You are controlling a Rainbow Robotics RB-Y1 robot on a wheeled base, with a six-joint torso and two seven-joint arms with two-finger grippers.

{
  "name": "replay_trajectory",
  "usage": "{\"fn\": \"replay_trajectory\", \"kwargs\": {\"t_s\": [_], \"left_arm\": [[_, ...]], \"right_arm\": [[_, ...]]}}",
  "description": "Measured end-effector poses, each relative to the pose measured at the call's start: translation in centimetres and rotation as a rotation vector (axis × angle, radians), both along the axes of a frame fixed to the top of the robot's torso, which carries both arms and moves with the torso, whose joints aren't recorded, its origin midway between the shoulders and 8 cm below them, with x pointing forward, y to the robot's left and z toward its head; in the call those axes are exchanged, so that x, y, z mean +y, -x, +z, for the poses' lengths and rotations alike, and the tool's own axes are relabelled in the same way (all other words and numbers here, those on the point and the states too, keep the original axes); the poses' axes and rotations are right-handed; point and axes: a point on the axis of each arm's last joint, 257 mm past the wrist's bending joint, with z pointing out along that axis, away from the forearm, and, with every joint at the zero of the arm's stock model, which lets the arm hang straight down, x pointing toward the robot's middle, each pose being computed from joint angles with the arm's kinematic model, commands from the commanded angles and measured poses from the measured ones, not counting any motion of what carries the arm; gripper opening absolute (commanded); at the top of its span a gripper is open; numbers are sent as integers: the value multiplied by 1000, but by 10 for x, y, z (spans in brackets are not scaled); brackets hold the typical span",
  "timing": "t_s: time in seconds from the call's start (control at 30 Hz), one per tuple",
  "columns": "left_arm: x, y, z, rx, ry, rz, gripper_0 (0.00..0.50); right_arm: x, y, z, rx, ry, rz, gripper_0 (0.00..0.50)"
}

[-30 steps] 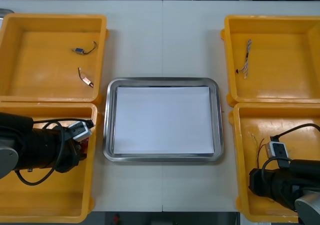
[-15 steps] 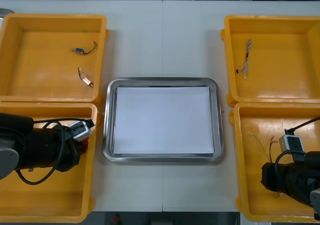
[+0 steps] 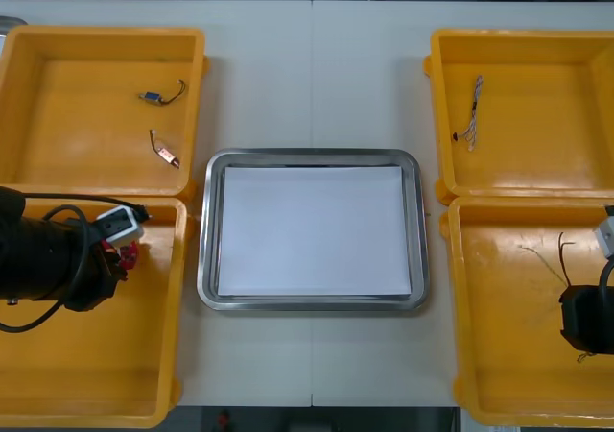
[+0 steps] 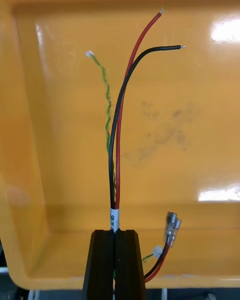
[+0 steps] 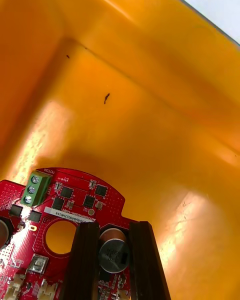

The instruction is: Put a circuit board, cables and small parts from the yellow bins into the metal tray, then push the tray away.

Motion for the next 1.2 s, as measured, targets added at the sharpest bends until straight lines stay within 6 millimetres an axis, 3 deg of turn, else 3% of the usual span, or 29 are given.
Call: {"fn": "replay_trajectory", "kwargs": {"t_s": [0.2,0.47,0.63,0.73,0.9,1.07,1.2], "left_arm": [[-9,13,19,9,-29,-47,0],[-42,35,54,-9,-87,-155,0],[-56,29,78,8,-39,-36,0],[-77,22,87,9,18,19,0],[-119,11,90,-33,10,-45,0],[-166,15,80,-50,-18,-142,0],[-191,14,67,-16,40,-68,0]], "right_arm": [[-8,2,28,30,41,76,0],[-5,0,61,40,100,208,0],[4,-2,78,39,118,275,0],[14,-6,90,18,117,323,0],[26,-12,105,-14,132,407,0],[33,-18,114,-42,140,434,0],[38,-21,115,-44,160,460,0]]}}
